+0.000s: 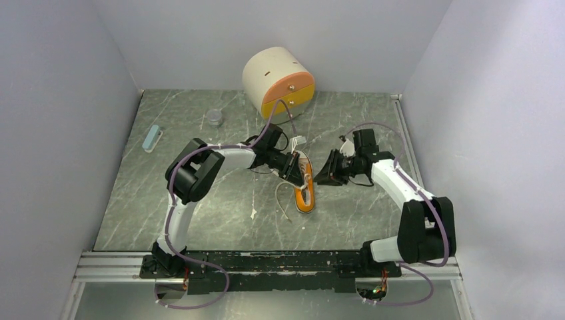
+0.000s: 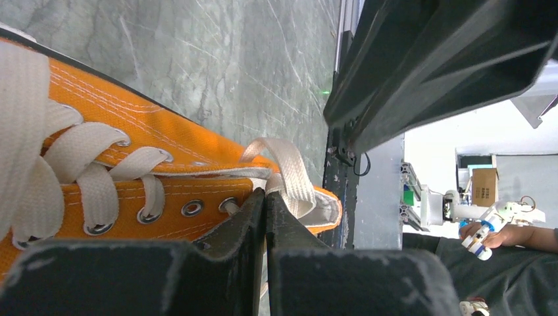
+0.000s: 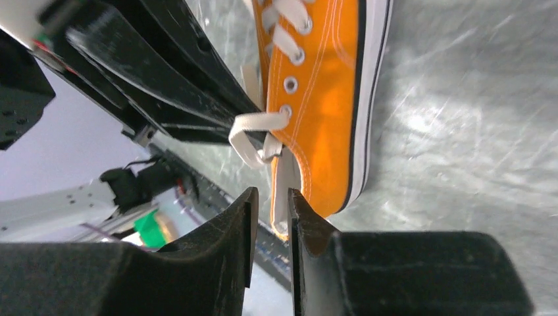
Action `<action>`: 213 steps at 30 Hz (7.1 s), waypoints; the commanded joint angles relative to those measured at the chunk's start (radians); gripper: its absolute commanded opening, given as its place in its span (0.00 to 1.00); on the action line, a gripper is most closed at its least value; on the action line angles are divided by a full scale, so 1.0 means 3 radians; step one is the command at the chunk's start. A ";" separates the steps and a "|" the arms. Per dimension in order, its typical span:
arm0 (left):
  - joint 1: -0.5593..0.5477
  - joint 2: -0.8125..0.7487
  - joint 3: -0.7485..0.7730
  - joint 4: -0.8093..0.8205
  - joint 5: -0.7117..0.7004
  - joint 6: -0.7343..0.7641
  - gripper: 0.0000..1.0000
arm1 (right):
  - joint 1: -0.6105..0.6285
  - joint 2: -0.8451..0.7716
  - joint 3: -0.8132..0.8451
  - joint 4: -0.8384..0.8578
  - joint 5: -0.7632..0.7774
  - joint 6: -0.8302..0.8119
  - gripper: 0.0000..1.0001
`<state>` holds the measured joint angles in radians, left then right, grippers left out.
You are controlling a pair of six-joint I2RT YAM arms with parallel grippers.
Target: Tie the shoes
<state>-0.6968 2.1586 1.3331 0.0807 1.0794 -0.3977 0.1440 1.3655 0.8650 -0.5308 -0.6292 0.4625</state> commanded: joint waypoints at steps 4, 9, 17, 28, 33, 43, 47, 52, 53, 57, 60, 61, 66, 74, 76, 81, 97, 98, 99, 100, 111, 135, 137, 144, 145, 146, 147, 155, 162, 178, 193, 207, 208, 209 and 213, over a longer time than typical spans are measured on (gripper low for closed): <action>-0.0020 -0.0037 0.0121 -0.0075 0.0111 0.0144 0.09 | 0.0023 0.0117 -0.0278 0.0448 -0.0639 0.0306 0.27; -0.0024 -0.0097 0.0125 0.0021 0.0133 0.0058 0.10 | 0.0046 0.0208 -0.0323 0.0636 -0.0587 0.0434 0.28; -0.0030 -0.0133 0.0178 0.0127 0.0155 -0.0053 0.10 | 0.0047 0.0344 -0.0370 0.0858 -0.0497 0.0645 0.28; -0.0060 -0.0139 0.0099 0.0303 0.0173 -0.0159 0.11 | 0.0083 0.0470 -0.0522 0.1393 -0.0677 0.1051 0.31; -0.0060 -0.0166 0.0083 0.0300 0.0171 -0.0145 0.12 | 0.0095 0.0454 -0.0566 0.1594 -0.0708 0.1210 0.23; 0.0030 -0.0381 -0.0064 0.0092 -0.0105 -0.0006 0.40 | 0.0096 0.0236 -0.0531 0.1112 -0.0599 0.1051 0.00; 0.0240 -0.0761 -0.0382 -0.0085 -0.0419 0.0128 0.54 | 0.0102 0.0126 -0.0465 0.0643 -0.0329 0.0787 0.00; 0.0304 -0.1066 -0.0548 -0.0004 -0.0631 0.0022 0.74 | 0.0105 0.0078 -0.0507 0.0617 -0.0323 0.0760 0.00; 0.0274 -0.1064 -0.0560 0.0114 -0.0595 -0.0081 0.75 | 0.0104 0.0076 -0.0515 0.0648 -0.0334 0.0800 0.00; -0.0005 -0.0877 -0.0345 0.0140 -0.0637 -0.0188 0.74 | 0.0120 0.0076 -0.0507 0.0726 -0.0342 0.0901 0.00; -0.0125 -0.0698 -0.0188 0.0120 -0.0666 -0.0225 0.72 | 0.0127 0.0086 -0.0475 0.0743 -0.0355 0.0940 0.00; -0.0131 -0.0666 -0.0195 0.0170 -0.0676 -0.0271 0.71 | 0.0135 0.0089 -0.0462 0.0742 -0.0357 0.0951 0.00; -0.0154 -0.0521 -0.0180 0.0377 -0.0644 -0.0460 0.63 | 0.0175 0.0058 -0.0439 0.0788 -0.0352 0.1040 0.00; -0.0068 -0.0468 -0.0096 -0.0129 -0.0930 -0.0168 0.15 | 0.0241 0.0015 -0.0412 0.0607 -0.0215 0.1076 0.00; 0.0006 -0.0545 -0.0166 -0.0174 -0.1130 -0.0161 0.06 | 0.0244 0.0012 -0.0315 0.0211 0.0037 0.0907 0.00; 0.0052 -0.0644 -0.0239 -0.0342 -0.1450 -0.0112 0.05 | 0.0335 -0.0224 -0.0256 -0.0342 0.0705 0.1087 0.00; 0.0062 -0.0650 -0.0603 0.0012 -0.1141 -0.0271 0.05 | 0.0611 -0.0061 -0.0155 -0.0599 0.0817 0.0190 0.32; 0.0062 -0.0654 -0.0610 0.0017 -0.1125 -0.0270 0.05 | 0.0611 -0.0032 -0.0043 -0.0605 0.0797 -0.0036 0.34; 0.0064 -0.0659 -0.0617 0.0028 -0.1115 -0.0274 0.05 | 0.0612 -0.0009 0.0061 -0.0621 0.0803 -0.0159 0.35; 0.0066 -0.0669 -0.0629 0.0047 -0.1106 -0.0283 0.05 | 0.0617 0.0004 0.0172 -0.0629 0.0832 -0.0391 0.35; 0.0071 -0.0667 -0.0569 0.0017 -0.1023 -0.0291 0.05 | 0.0832 0.0141 0.0654 -0.0393 0.0568 -0.1511 0.36; 0.0073 -0.0645 -0.0614 0.0246 -0.0930 -0.0487 0.05 | 0.1667 0.0339 0.0349 0.0030 0.1603 -0.2076 0.37; 0.0073 -0.0645 -0.0621 0.0257 -0.0924 -0.0493 0.05 | 0.1693 0.0325 0.0318 0.0057 0.1708 -0.2084 0.35; 0.0073 -0.0657 -0.0637 0.0215 -0.0917 -0.0455 0.05 | 0.1698 0.0317 0.0327 0.0088 0.1845 -0.2113 0.22; 0.0073 -0.0656 -0.0638 0.0212 -0.0917 -0.0450 0.05 | 0.1701 0.0312 0.0324 0.0087 0.1845 -0.2117 0.19; 0.0073 -0.0657 -0.0642 0.0206 -0.0918 -0.0445 0.05 | 0.1698 0.0304 0.0325 0.0087 0.1847 -0.2117 0.16; 0.0074 -0.0660 -0.0640 0.0202 -0.0919 -0.0439 0.05 | 0.1702 0.0294 0.0323 0.0087 0.1843 -0.2115 0.14; 0.0086 -0.0666 -0.0652 0.0166 -0.0973 -0.0425 0.05 | 0.1693 0.0165 0.0380 -0.0155 0.1983 -0.1708 0.00; 0.0115 -0.0712 -0.0679 0.0133 -0.0959 -0.0379 0.05 | 0.1627 -0.0174 0.0160 -0.0071 0.2155 -0.0986 0.00; 0.0165 -0.0700 -0.0691 0.0119 -0.0850 -0.0357 0.05 | 0.0611 -0.0955 -0.0484 -0.0022 0.1874 0.0232 0.40; 0.0163 -0.0721 -0.0623 -0.0020 -0.0793 -0.0265 0.05 | 0.0680 -0.0163 -0.0220 0.0585 0.0572 -0.1469 0.54; 0.0164 -0.0677 -0.0564 0.0001 -0.0762 -0.0289 0.05 | 0.0461 0.0269 -0.0339 0.0988 -0.0004 -0.1207 0.48; 0.0165 -0.0669 -0.0544 0.0002 -0.0756 -0.0295 0.05 | 0.0465 0.0259 -0.0353 0.0977 0.0003 -0.1208 0.48; 0.0167 -0.0656 -0.0534 0.0007 -0.0747 -0.0295 0.05 | 0.0461 0.0237 -0.0371 0.0986 0.0016 -0.1196 0.48; 0.0165 -0.0623 -0.0494 -0.0008 -0.0726 -0.0280 0.05 | 0.0420 0.0222 -0.0371 0.0922 0.0106 -0.1173 0.34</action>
<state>-0.6552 1.9766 1.1435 0.0772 0.8234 -0.4942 0.2890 1.4425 0.7570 -0.2546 -0.5999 0.1009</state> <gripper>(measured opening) 0.054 0.421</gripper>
